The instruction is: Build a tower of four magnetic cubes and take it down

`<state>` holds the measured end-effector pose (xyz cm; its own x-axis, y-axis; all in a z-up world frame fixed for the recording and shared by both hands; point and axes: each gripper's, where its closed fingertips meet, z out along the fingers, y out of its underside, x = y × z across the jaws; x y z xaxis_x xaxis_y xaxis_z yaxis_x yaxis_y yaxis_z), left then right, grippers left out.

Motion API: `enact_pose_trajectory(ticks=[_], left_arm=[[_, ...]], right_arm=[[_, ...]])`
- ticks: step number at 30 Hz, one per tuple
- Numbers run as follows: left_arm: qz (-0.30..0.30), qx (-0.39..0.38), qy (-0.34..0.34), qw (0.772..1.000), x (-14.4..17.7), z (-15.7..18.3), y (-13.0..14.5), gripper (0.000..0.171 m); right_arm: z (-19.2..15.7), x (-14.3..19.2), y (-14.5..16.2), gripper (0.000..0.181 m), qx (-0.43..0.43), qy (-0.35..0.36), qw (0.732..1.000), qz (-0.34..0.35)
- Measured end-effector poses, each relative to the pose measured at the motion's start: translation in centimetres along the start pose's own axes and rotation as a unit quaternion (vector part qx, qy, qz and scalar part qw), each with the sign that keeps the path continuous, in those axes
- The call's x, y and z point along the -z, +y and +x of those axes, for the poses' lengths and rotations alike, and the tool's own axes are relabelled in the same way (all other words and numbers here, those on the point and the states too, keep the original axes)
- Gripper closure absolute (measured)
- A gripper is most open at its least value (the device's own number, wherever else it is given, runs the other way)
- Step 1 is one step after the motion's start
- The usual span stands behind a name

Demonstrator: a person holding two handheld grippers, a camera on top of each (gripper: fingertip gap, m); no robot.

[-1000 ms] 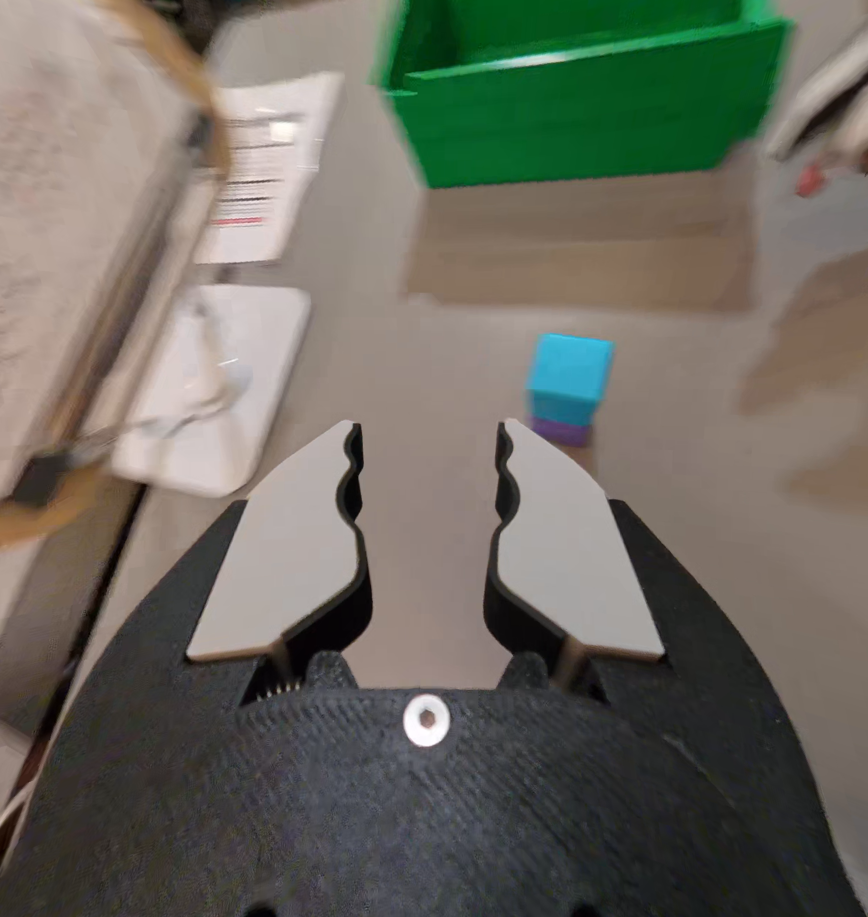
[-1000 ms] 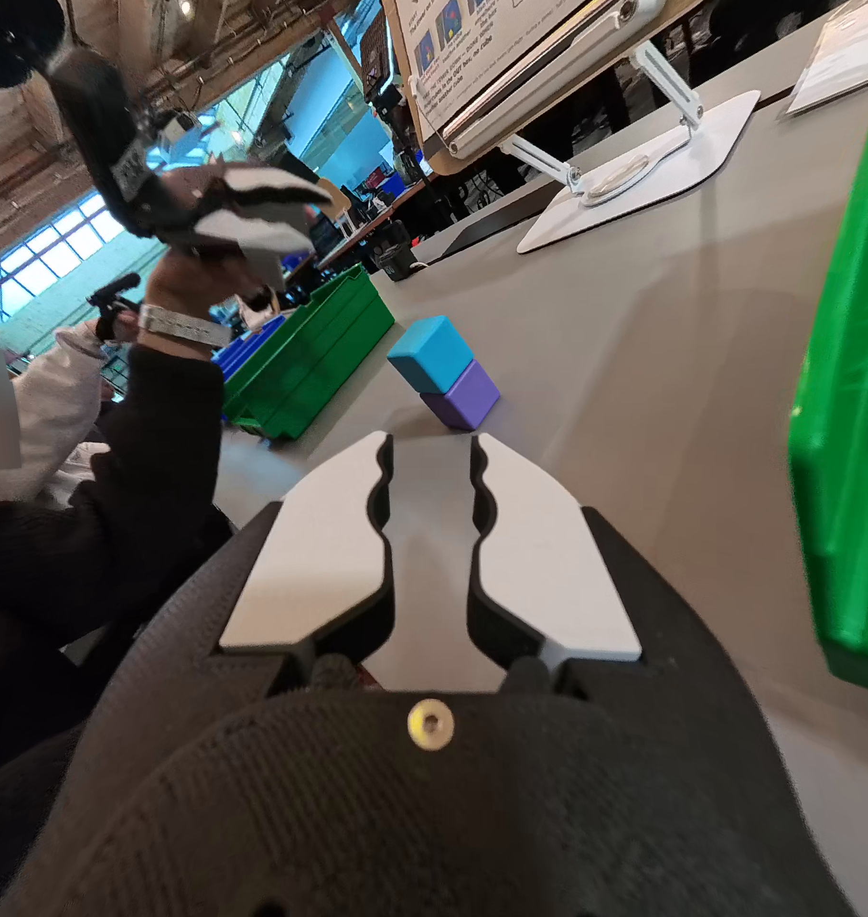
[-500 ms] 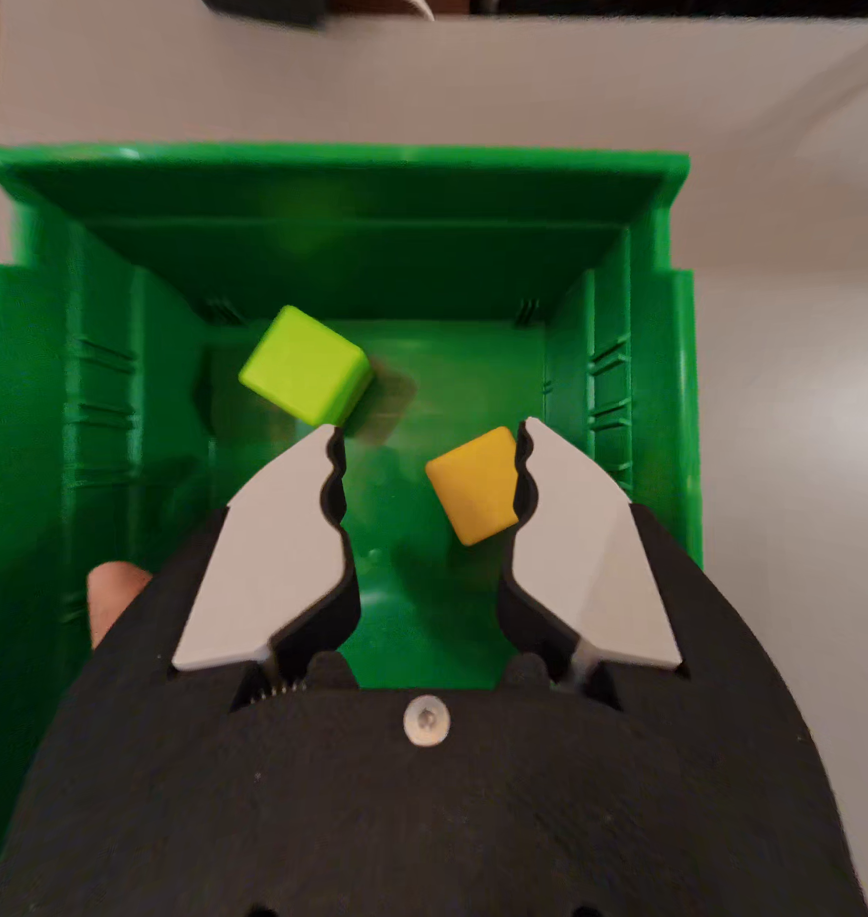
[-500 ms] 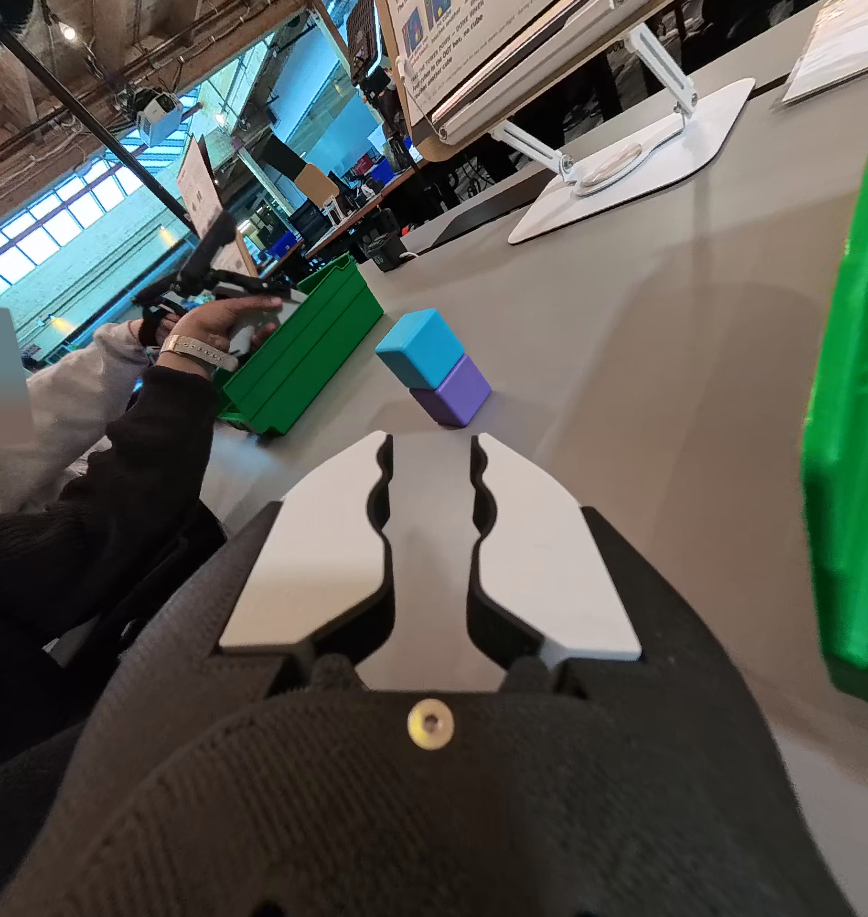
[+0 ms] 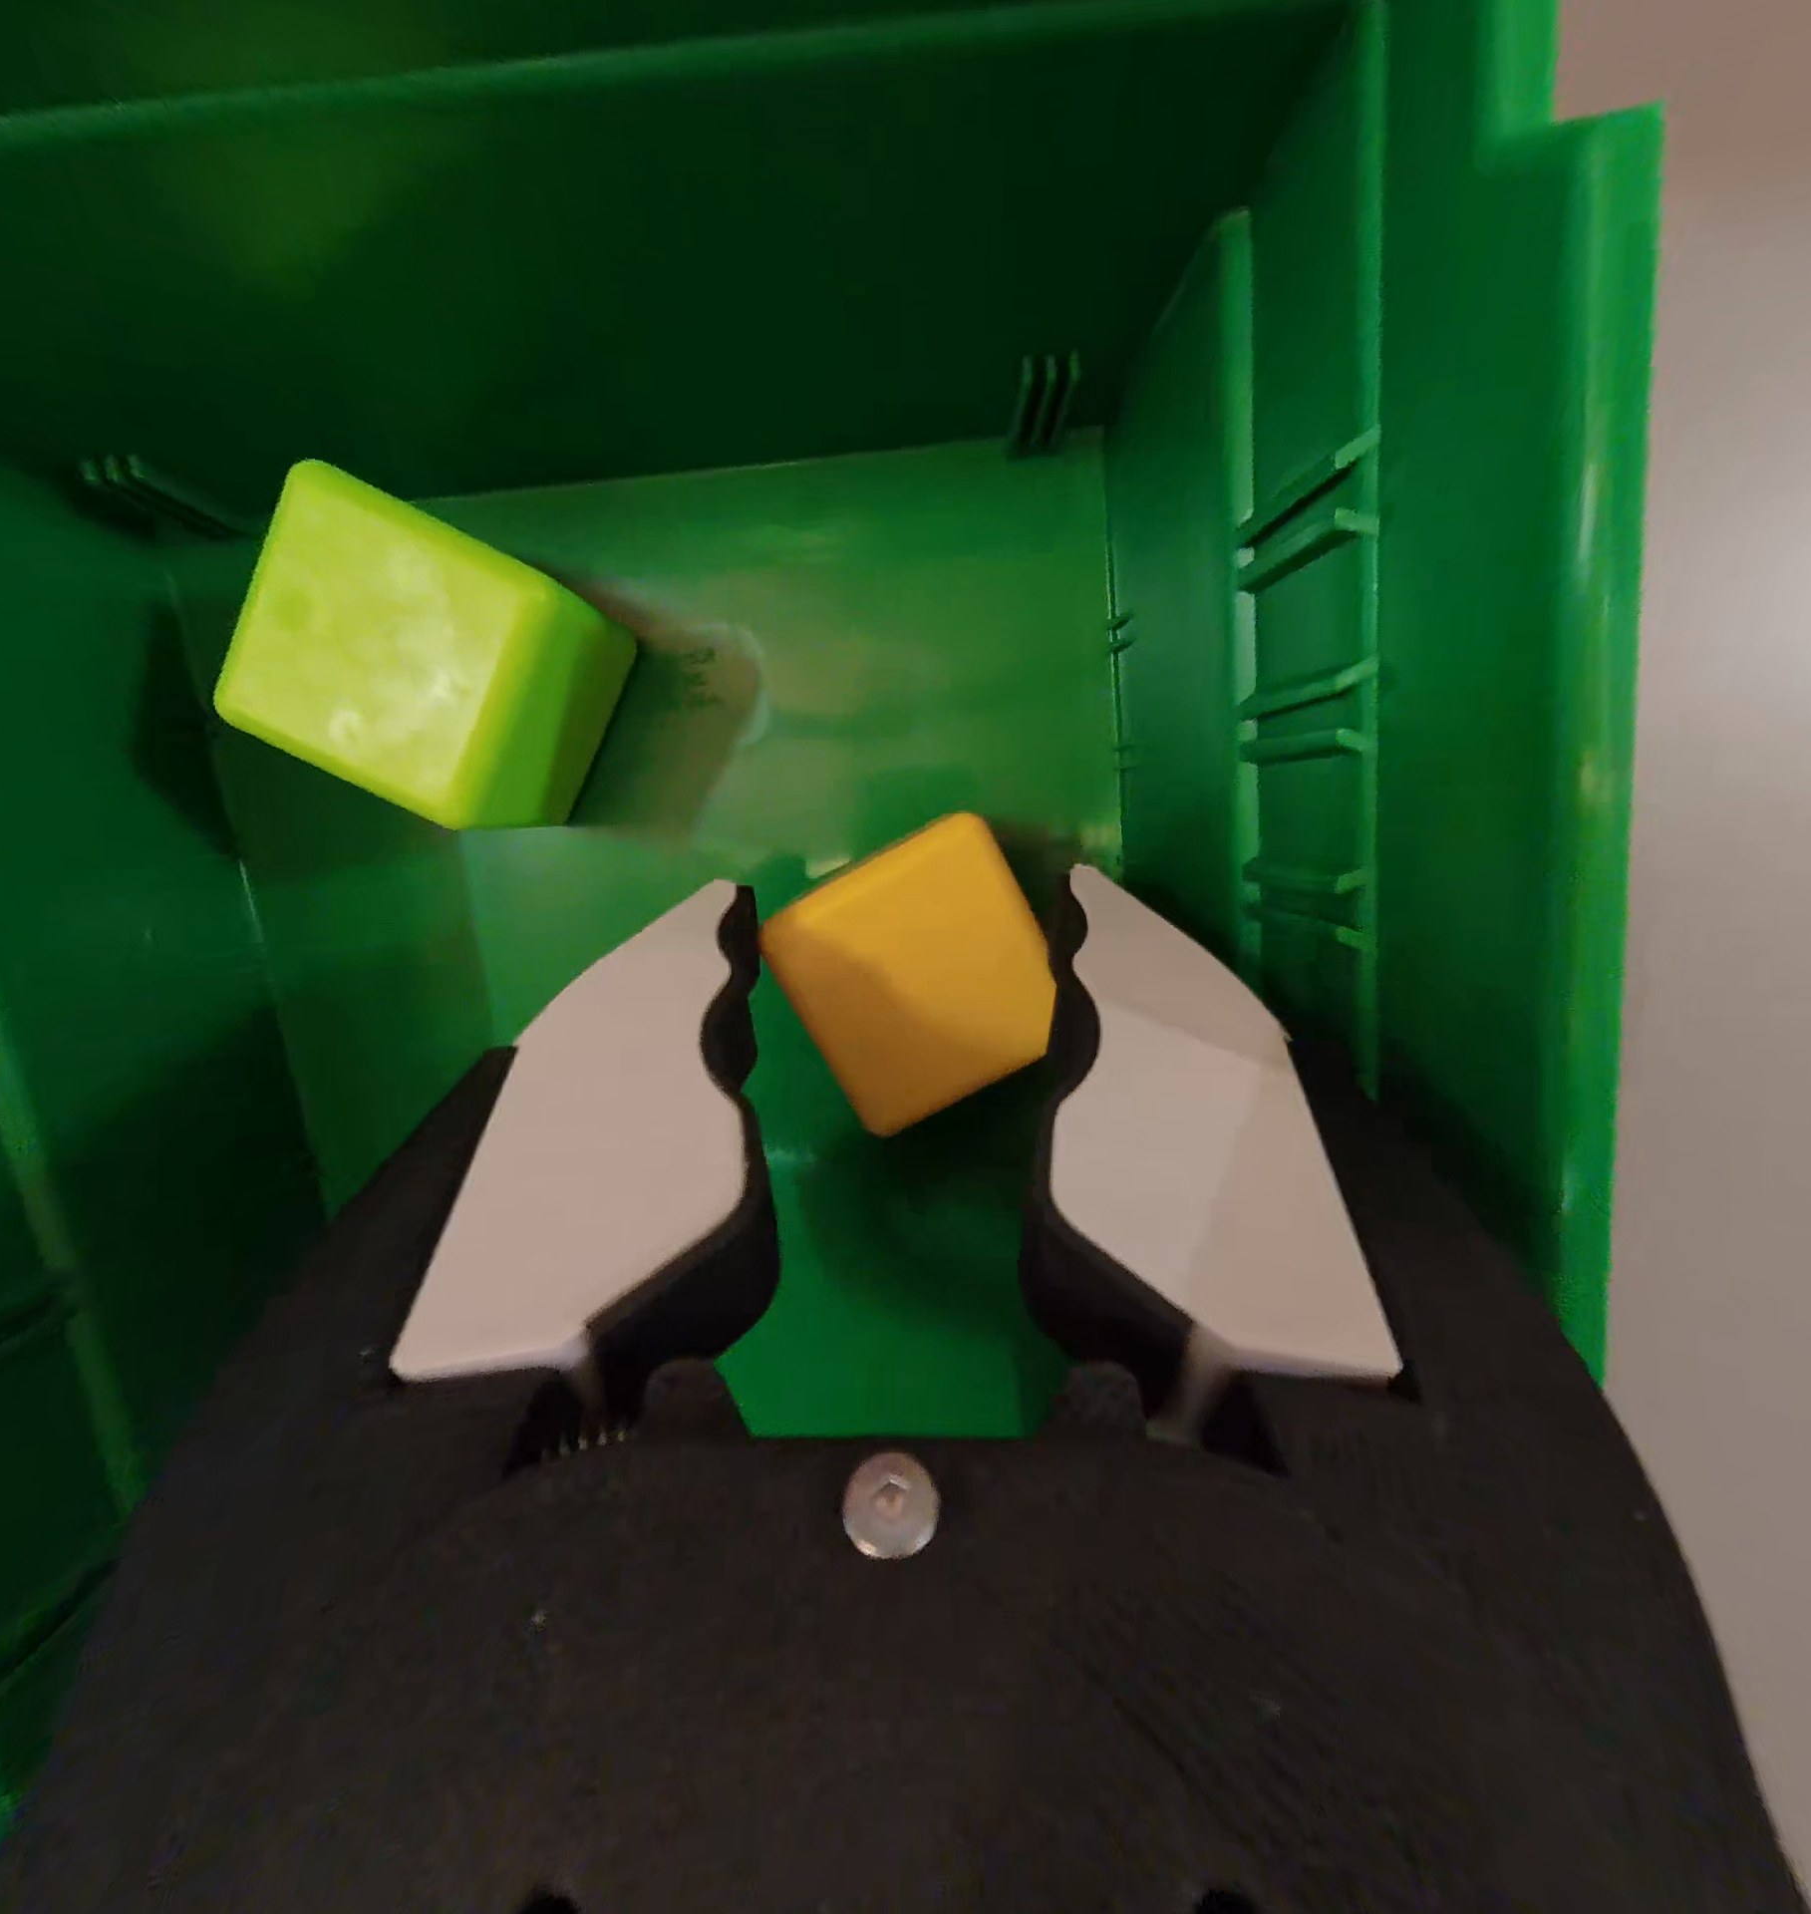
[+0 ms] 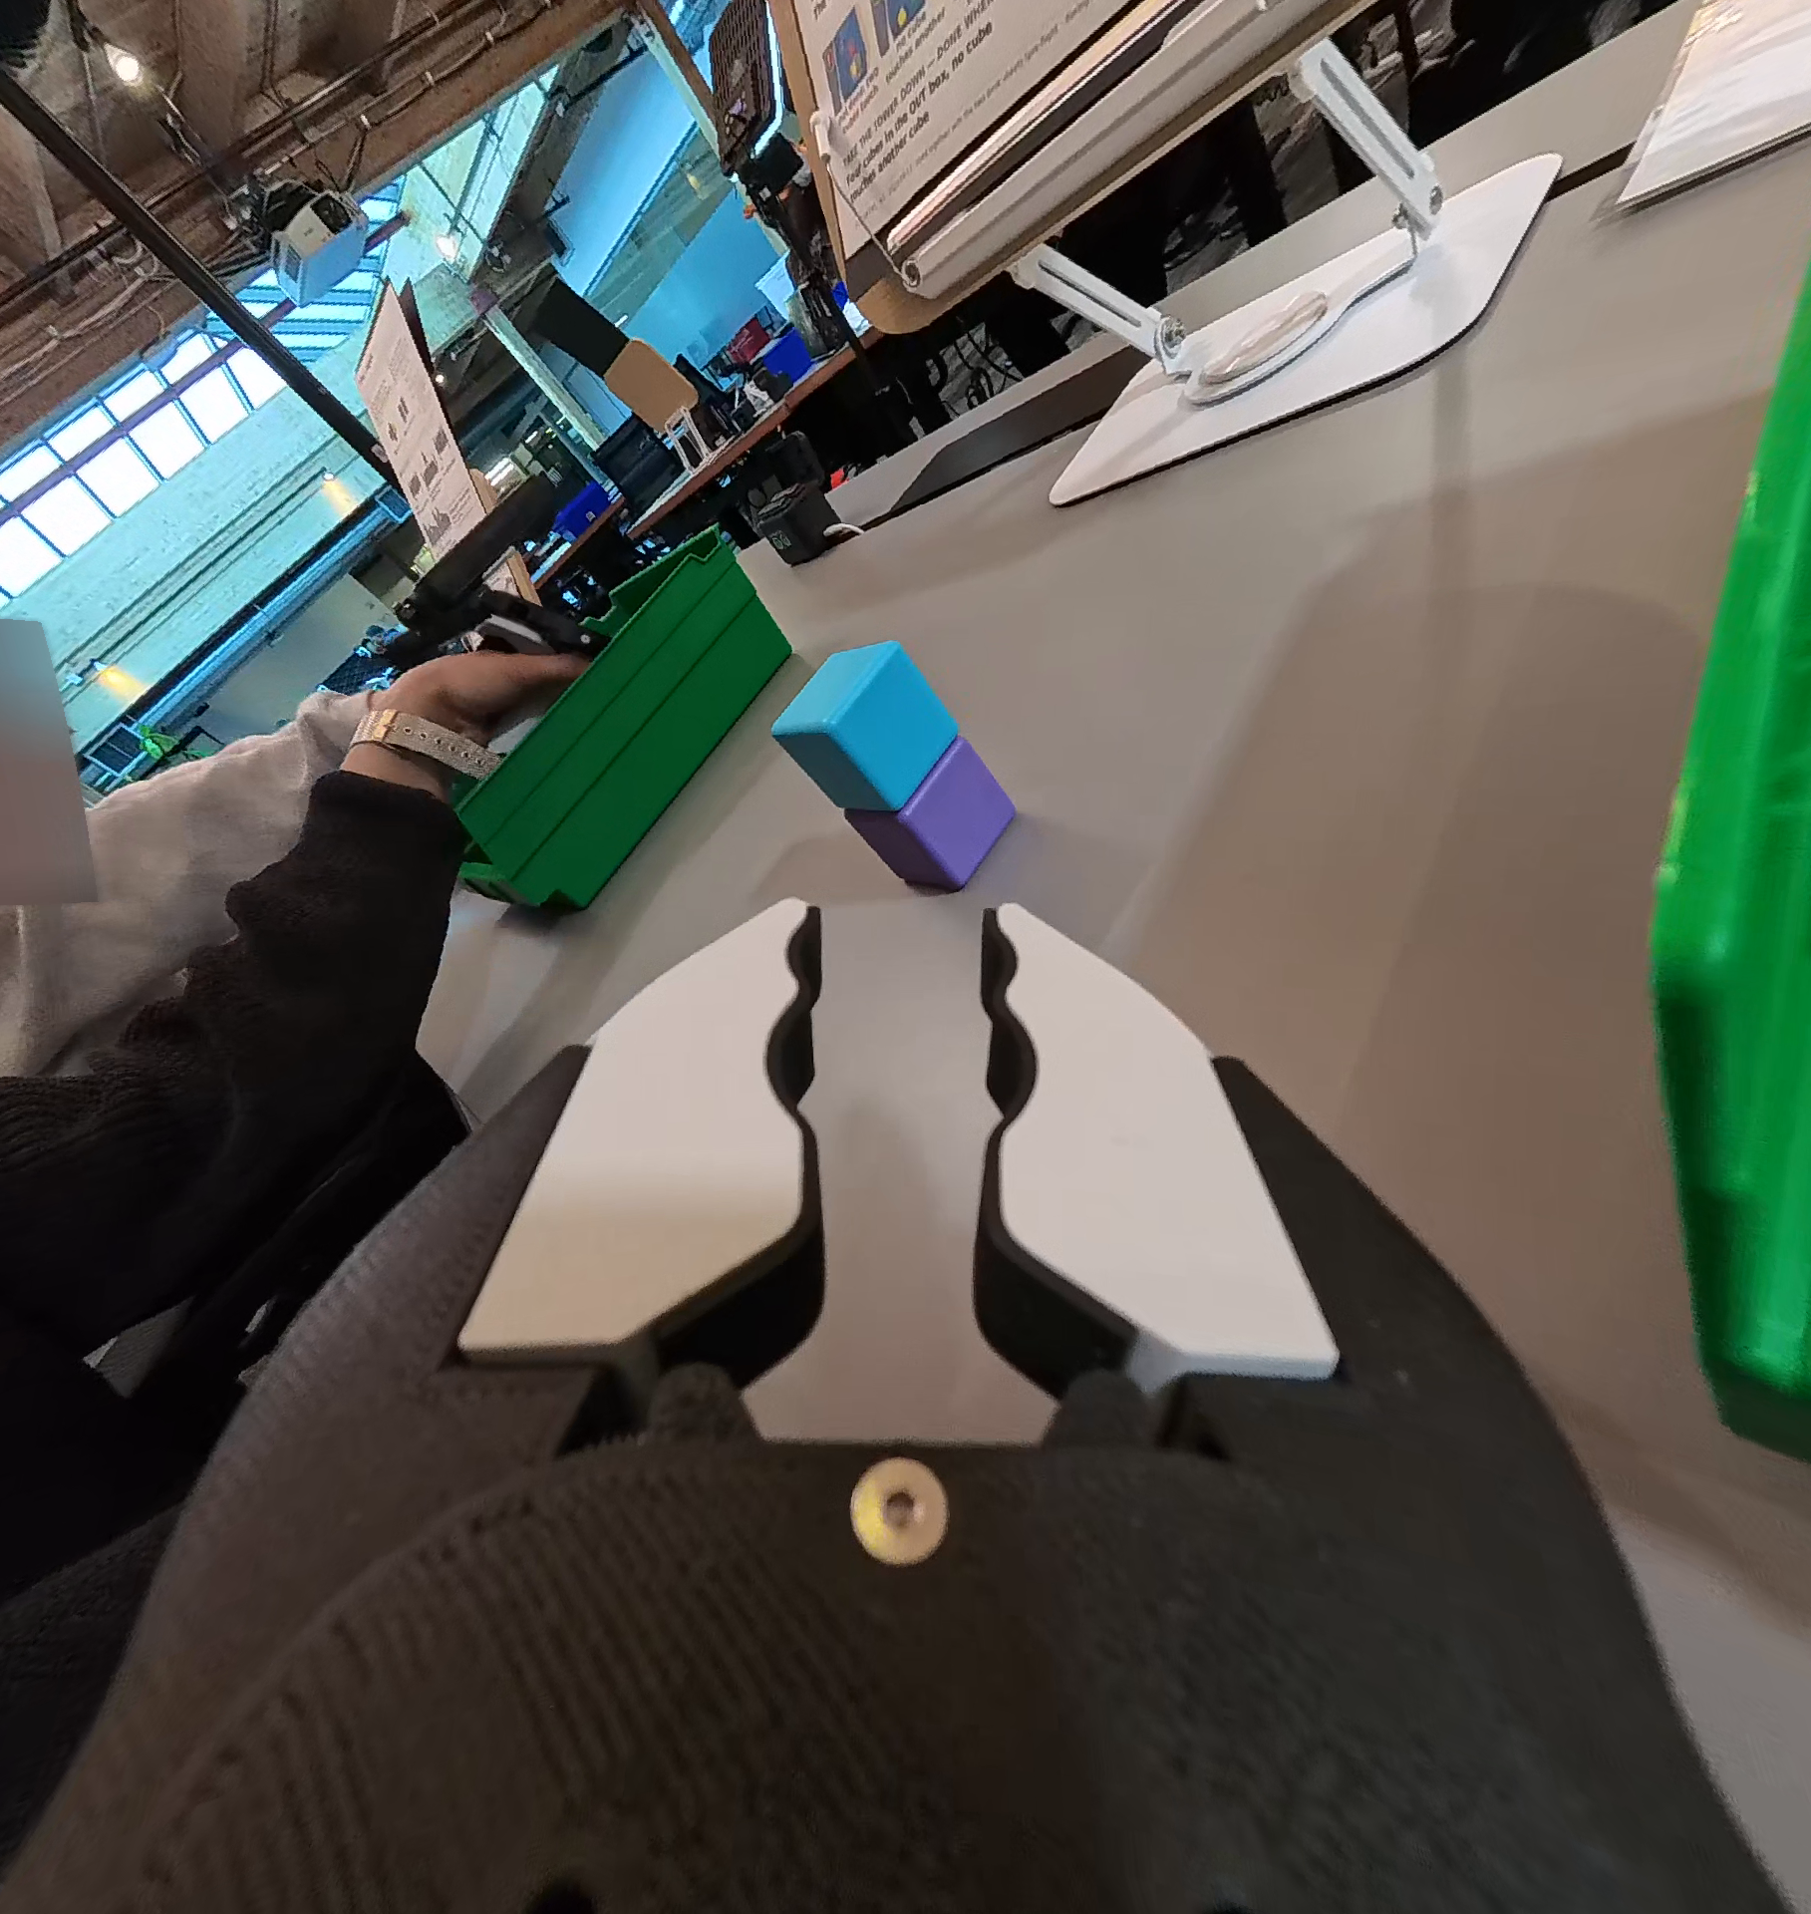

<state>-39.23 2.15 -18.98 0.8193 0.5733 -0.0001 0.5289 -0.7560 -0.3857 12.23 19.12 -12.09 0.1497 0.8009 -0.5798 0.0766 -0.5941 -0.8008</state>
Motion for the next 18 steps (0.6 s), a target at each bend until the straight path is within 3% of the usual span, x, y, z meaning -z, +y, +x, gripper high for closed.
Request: enact_pose_trajectory(ticks=[7, 9, 13, 15, 18], left_arm=[[0.008, 0.003, -0.010, 1.000, 2.2, -1.4, -0.7, 0.114], [0.041, 0.009, -0.001, 0.999, 4.1, -1.0, -1.9, 0.114], [0.137, -0.037, -0.060, 0.988, 9.8, -0.7, -5.0, 0.115], [0.188, -0.072, -0.044, 0.978, 13.1, 1.6, -6.4, 0.115], [0.271, -0.148, 0.048, 0.950, 17.7, 8.4, -8.0, 0.115]], right_arm=[[0.0, 0.0, 0.0, 0.152, -0.001, -0.001, 1.000, -0.001], [0.0, 0.0, 0.1, 0.152, -0.002, 0.000, 1.000, -0.002], [0.0, -0.1, 0.1, 0.152, -0.005, -0.002, 1.000, -0.004], [0.0, -0.1, 0.1, 0.152, -0.003, -0.001, 1.000, -0.004], [0.0, -0.2, 0.2, 0.152, -0.005, -0.002, 1.000, -0.005]])
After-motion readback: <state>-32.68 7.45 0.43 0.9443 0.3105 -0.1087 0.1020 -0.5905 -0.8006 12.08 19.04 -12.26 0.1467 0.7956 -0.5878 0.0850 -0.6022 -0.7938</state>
